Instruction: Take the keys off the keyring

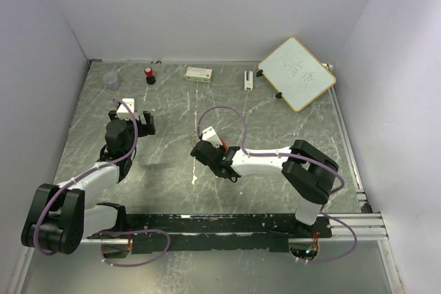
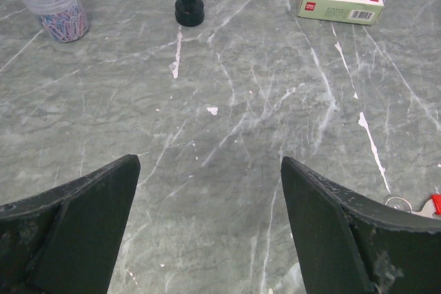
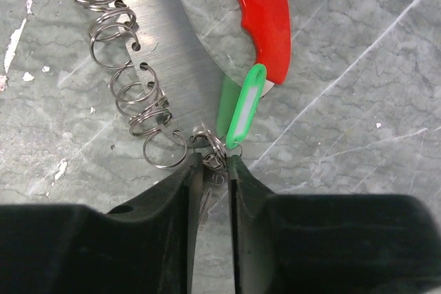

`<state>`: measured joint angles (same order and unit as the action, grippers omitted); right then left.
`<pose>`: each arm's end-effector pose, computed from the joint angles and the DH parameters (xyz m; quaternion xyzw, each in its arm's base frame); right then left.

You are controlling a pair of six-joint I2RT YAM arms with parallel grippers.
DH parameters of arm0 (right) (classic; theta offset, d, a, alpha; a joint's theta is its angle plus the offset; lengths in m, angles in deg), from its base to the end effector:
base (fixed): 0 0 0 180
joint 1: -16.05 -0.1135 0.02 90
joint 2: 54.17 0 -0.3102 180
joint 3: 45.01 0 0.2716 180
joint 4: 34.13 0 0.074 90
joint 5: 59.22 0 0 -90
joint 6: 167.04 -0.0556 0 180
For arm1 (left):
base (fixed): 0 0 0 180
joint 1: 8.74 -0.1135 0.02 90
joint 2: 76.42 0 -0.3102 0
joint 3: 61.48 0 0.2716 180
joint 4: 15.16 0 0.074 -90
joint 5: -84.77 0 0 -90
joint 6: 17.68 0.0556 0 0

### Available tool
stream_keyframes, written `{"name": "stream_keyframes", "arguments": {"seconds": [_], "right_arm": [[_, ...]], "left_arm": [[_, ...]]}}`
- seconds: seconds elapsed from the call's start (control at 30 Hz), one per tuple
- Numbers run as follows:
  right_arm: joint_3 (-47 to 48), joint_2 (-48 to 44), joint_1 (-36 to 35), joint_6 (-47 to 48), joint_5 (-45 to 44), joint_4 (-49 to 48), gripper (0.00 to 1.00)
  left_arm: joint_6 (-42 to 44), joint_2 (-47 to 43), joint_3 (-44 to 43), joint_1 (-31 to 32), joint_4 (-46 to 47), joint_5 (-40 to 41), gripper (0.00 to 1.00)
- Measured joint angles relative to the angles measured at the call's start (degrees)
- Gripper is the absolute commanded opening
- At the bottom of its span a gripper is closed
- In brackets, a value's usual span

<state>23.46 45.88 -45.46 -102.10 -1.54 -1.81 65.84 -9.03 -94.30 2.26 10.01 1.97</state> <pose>0.1972 0.3011 0.1681 -0.2329 0.9084 -0.0487 0.3438 0.2485 -0.0412 0.2247 -0.0106 0.7622 -0.0508 0.6453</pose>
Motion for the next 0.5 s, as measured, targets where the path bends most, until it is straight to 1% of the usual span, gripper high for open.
{"name": "stream_keyframes", "arguments": {"seconds": [0.03,0.1,0.27,0.33,0.5], "right_arm": [[0.02,0.09,0.00,0.17,-0.15,-0.11,0.16],[0.02,0.17,0.00,0.35,-0.37,-0.28,0.16],[0.83,0.17,0.00,0.59,-0.48,-0.57,0.21],[1.53,0.17,0.00,0.72,-0.48,-1.05,0.25],[2.25,0.17,0.00,1.14,-0.50,-2.25,0.25]], "left_arm": [[0.00,0.00,0.00,0.00,0.00,0.00,0.95],[-0.02,0.00,0.00,0.00,0.00,-0.02,0.95],[-0.02,0.00,0.00,0.00,0.00,-0.26,0.95],[-0.02,0.02,0.00,0.00,0.00,-0.42,0.95],[-0.02,0.13,0.00,0.00,0.00,-0.59,0.95]]}}
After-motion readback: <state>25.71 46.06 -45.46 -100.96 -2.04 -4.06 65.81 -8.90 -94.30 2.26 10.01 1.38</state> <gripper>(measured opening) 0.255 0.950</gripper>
